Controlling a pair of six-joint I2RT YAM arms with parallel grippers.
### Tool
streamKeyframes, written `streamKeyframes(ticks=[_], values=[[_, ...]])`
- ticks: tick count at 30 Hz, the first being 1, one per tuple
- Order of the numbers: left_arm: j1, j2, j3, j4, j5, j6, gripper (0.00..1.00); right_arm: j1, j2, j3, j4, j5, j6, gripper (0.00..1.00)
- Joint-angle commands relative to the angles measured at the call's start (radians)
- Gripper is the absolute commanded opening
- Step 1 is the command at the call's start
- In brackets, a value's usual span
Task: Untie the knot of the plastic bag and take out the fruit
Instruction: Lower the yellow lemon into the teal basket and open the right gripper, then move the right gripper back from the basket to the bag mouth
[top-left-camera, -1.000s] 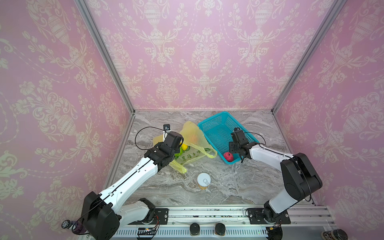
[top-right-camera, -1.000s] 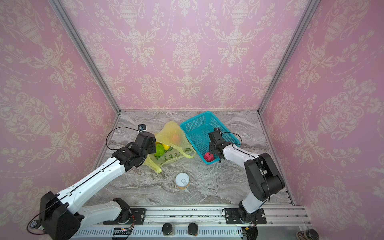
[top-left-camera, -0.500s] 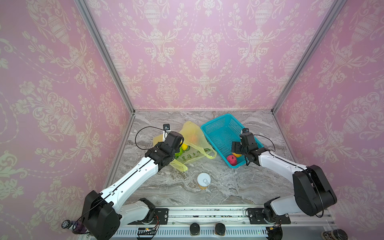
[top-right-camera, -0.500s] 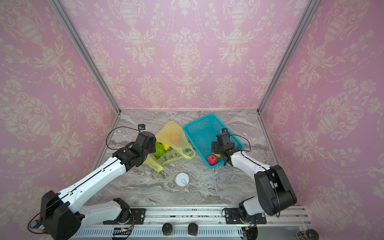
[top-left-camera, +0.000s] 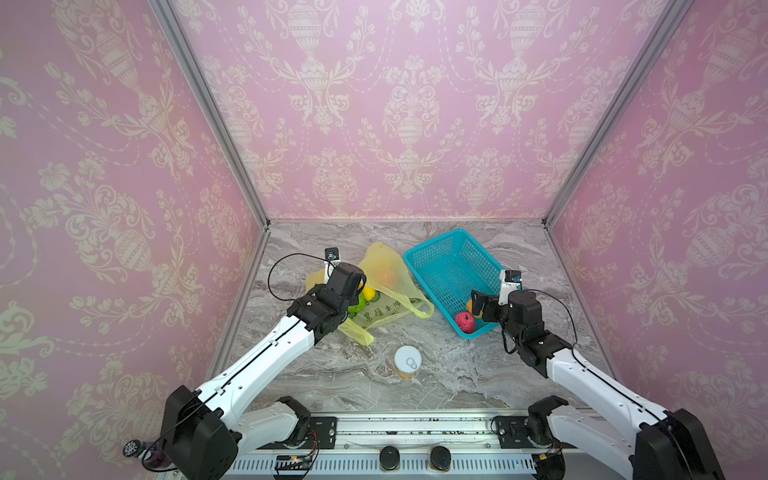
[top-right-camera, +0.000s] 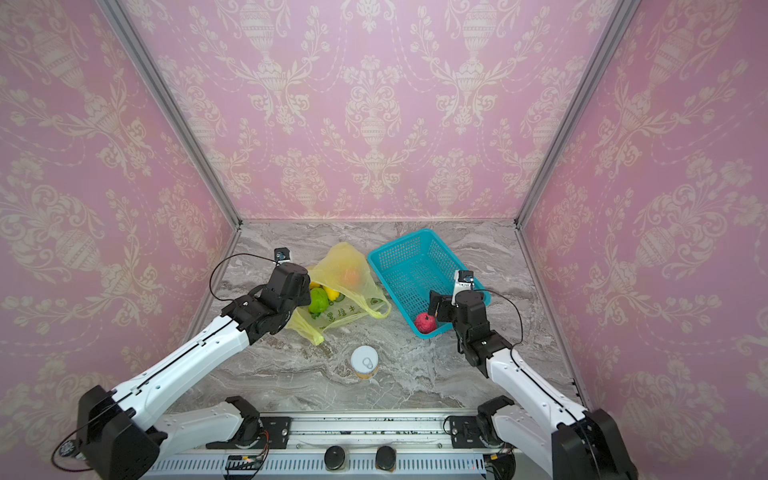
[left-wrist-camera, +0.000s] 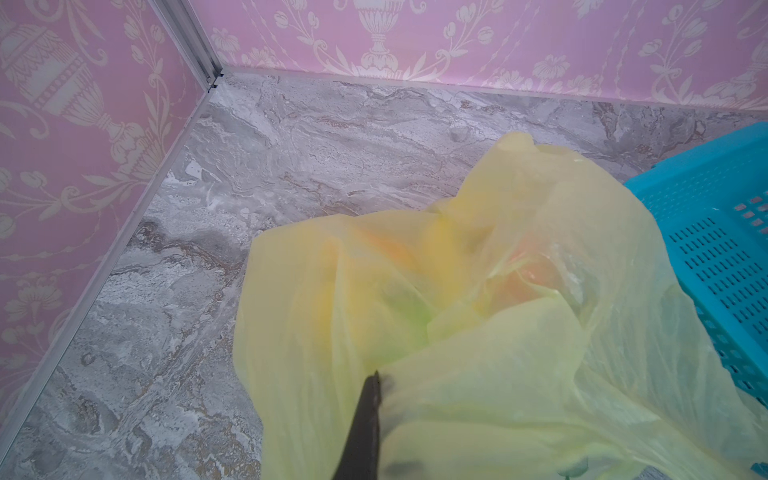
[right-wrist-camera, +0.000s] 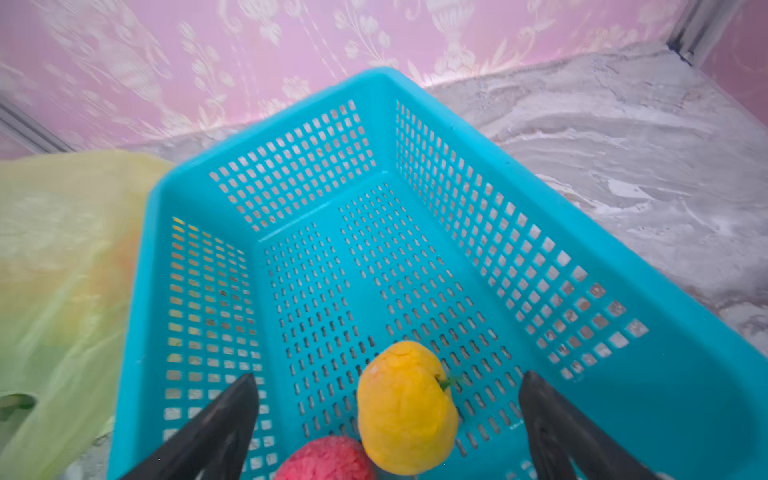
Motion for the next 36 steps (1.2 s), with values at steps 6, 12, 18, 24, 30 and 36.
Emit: streamKeyframes(ticks=[6, 12, 18, 24, 30, 36], values=[[0.006, -0.007, 0.009, -0.011, 0.042, 0.007, 0.0, 0.059, -0.242, -0.109, 0.167, -0.21, -0.068, 0.91], [0.006, -0.001, 0.025, -0.018, 0.113, -0.008, 0.0, 0.307, -0.248, -0.096, 0.196, -0.187, -0.182, 0.86], [0.006, 0.01, 0.074, -0.052, 0.198, -0.035, 0.0, 0.553, -0.093, -0.003, 0.201, -0.126, -0.32, 0.83], [0.005, 0.013, 0.072, -0.047, 0.29, -0.077, 0.0, 0.676, 0.148, 0.085, 0.273, -0.233, -0.384, 0.77], [0.006, 0.021, 0.066, -0.039, 0.275, -0.066, 0.0, 0.761, 0.427, 0.275, 0.273, -0.165, -0.427, 0.5], [0.006, 0.027, 0.074, -0.053, 0.274, -0.068, 0.0, 0.656, 0.623, 0.403, 0.286, -0.129, -0.34, 0.42]])
